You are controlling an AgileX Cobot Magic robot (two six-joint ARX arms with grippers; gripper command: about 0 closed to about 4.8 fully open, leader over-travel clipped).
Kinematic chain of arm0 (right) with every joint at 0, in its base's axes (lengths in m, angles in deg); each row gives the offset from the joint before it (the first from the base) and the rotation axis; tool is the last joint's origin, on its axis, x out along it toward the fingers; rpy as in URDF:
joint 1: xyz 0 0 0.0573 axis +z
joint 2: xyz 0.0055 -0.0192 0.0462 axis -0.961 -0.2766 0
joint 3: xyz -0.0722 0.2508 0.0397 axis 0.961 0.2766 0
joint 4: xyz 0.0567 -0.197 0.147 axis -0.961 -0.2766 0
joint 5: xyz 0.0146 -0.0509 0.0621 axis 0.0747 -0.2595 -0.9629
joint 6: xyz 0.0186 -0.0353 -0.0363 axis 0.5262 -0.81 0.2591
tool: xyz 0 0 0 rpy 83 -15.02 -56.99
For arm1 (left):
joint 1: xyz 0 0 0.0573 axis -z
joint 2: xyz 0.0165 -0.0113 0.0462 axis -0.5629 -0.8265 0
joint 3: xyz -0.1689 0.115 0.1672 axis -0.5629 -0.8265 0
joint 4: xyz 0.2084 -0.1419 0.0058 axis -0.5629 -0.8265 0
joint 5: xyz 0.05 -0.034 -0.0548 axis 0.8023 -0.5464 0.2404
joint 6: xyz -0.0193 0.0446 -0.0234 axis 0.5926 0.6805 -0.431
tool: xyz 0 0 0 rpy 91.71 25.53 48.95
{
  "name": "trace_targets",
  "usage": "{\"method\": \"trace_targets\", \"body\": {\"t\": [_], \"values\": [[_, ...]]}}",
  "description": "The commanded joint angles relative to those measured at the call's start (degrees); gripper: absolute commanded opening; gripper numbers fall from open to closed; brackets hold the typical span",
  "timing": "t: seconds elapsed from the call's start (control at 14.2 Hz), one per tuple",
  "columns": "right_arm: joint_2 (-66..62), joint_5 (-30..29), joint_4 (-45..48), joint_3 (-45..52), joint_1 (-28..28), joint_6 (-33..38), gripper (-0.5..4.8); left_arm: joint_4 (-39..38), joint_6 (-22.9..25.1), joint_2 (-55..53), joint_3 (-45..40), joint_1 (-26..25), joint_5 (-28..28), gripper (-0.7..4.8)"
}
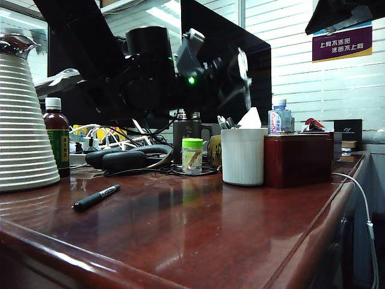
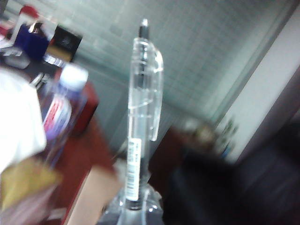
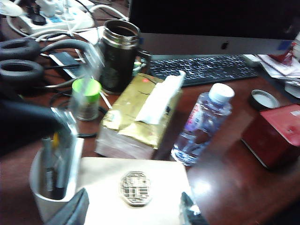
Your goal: Pick up all the pens on the desk and put them into the pen holder one by one.
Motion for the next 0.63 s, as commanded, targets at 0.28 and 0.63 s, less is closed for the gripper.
{"method": "trace_targets", "body": {"t": [0.28, 0.63], "values": [[0.1, -1.6, -0.9, -0.1, 0.0, -0.1, 2.52, -14.3, 6.3, 0.3, 0.2, 0.2, -3.1, -0.06], [0.1, -1.6, -0.9, -0.1, 0.0, -0.1, 2.52, -17.7, 6.3, 0.3, 0.2, 0.1, -5.4, 2.74]]}}
